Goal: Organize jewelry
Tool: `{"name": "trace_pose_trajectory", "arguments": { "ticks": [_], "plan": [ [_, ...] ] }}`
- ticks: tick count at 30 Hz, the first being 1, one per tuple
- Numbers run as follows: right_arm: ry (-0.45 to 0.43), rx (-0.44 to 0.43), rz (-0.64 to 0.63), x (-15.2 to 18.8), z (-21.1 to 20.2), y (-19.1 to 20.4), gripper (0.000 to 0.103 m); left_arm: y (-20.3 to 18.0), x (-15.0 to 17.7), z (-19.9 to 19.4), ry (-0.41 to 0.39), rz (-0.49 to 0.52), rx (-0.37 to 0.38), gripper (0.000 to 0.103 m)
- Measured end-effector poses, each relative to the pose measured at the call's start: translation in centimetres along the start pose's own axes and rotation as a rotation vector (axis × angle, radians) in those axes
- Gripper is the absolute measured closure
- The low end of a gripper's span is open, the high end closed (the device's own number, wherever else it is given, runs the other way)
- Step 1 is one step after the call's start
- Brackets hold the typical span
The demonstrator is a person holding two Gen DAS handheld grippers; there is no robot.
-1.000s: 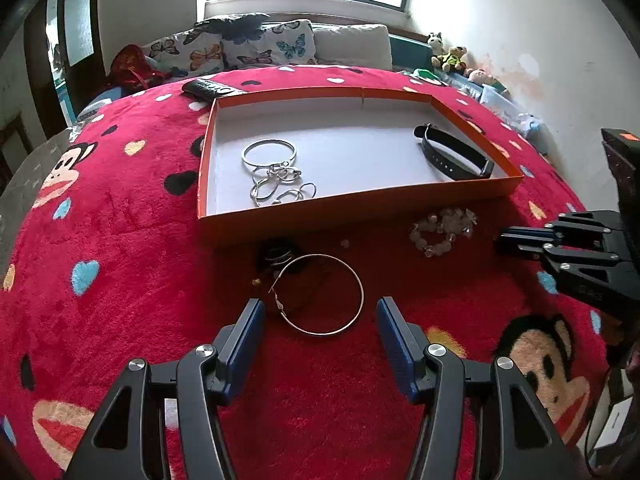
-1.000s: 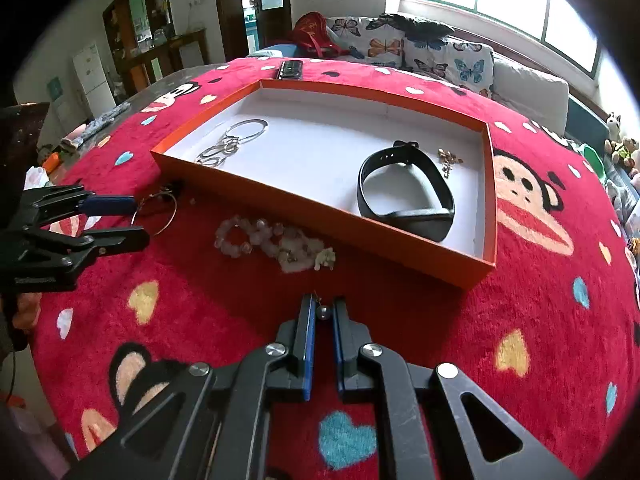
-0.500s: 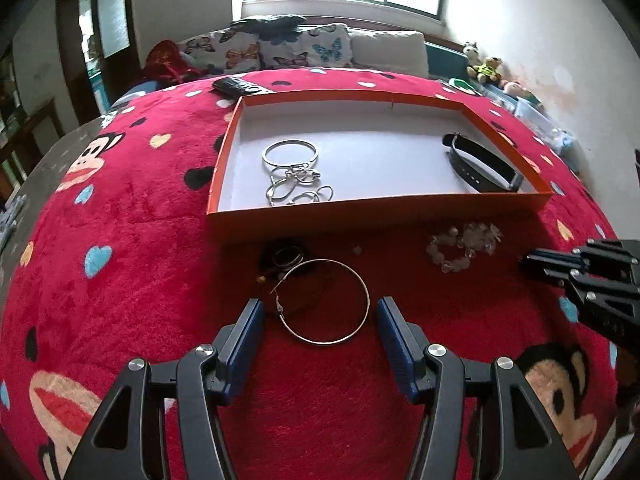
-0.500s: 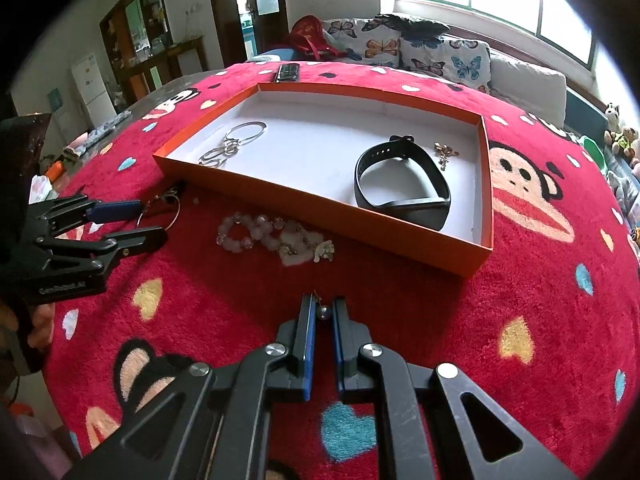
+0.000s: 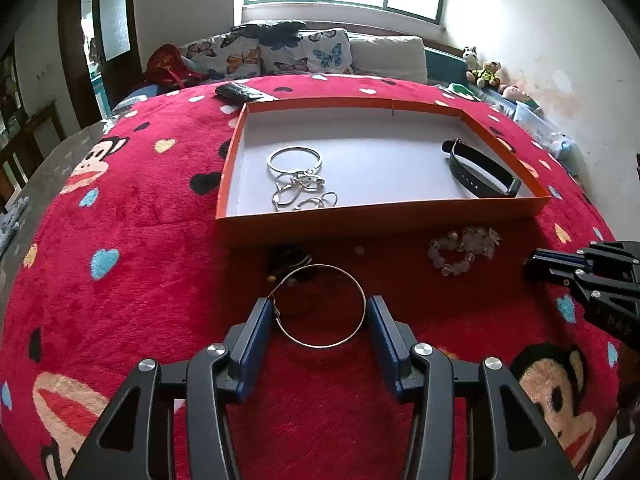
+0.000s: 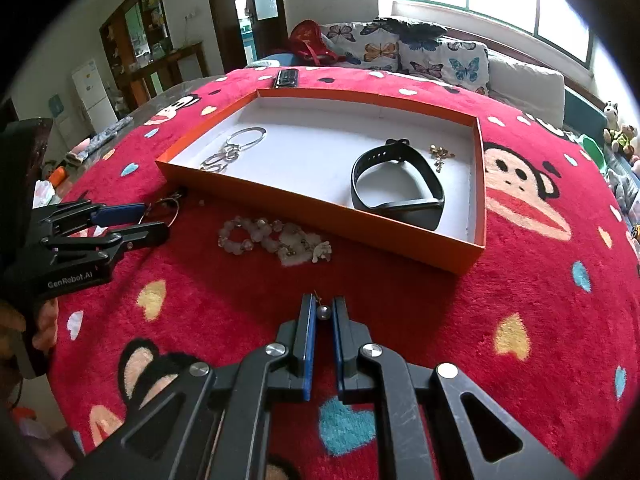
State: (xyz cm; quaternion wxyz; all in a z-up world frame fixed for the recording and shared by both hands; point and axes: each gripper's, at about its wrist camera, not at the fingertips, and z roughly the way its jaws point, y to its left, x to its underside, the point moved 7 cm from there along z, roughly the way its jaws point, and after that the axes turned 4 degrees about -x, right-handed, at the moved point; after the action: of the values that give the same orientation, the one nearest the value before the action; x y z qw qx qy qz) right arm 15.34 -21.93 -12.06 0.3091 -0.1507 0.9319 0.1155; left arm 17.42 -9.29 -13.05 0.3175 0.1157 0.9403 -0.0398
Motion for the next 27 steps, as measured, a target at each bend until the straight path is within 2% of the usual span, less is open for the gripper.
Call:
{"name": "trace_pose_trajectory", "arguments": {
  "ticks": [10, 19, 27],
  "plan": [
    [-0.030, -0.025, 0.004, -0.8, -1.6, 0.8, 0.093, 0.1, -0.9, -3.9, -0.062, 0.014, 0.049, 0.052],
    [-0.092, -0.039, 0.009, -3.2, -3.9, 0.8, 0.093, 0.1, -4.5, -6.6, -0.135, 0.034, 0.078, 0.052],
    [-0.162, -0.037, 0.032, -6.0, -6.1, -0.5, 0.093, -0.4, -7.7, -6.5, -0.155, 0.070, 0.096, 0.052]
  ]
}}
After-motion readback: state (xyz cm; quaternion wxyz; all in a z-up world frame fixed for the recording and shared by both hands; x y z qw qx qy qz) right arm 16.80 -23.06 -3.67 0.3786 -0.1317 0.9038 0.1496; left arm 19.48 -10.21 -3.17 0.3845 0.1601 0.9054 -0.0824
